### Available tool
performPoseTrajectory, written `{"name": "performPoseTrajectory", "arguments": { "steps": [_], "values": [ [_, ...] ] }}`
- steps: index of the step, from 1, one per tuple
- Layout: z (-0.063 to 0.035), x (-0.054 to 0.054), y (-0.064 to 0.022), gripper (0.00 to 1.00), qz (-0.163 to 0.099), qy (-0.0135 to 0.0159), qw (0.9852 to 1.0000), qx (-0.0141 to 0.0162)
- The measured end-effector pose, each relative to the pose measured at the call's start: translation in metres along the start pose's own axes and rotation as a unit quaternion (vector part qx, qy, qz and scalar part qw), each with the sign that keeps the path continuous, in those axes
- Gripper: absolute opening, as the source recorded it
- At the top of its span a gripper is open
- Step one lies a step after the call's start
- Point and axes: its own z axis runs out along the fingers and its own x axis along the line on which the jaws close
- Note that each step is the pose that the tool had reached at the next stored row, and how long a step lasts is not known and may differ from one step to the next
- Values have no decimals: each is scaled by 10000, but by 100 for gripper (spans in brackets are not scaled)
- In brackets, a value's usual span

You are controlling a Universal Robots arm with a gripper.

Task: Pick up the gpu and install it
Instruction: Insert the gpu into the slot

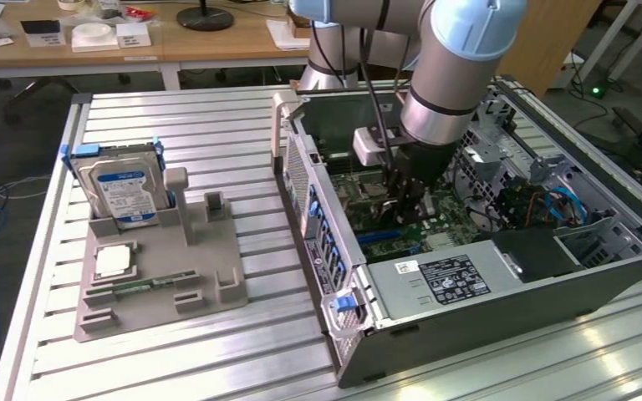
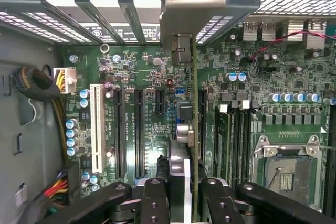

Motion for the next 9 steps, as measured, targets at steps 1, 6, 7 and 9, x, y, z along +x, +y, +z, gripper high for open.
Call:
{"name": "performPoseTrajectory", "arguments": {
  "steps": [1,6,7,9],
  "values": [
    [11,1,1,28,0,0,10000,0],
    [41,1,25,28,0,1,10000,0],
    [41,1,25,28,0,1,10000,0],
    [41,1,25,28,0,1,10000,-1]
  ]
}}
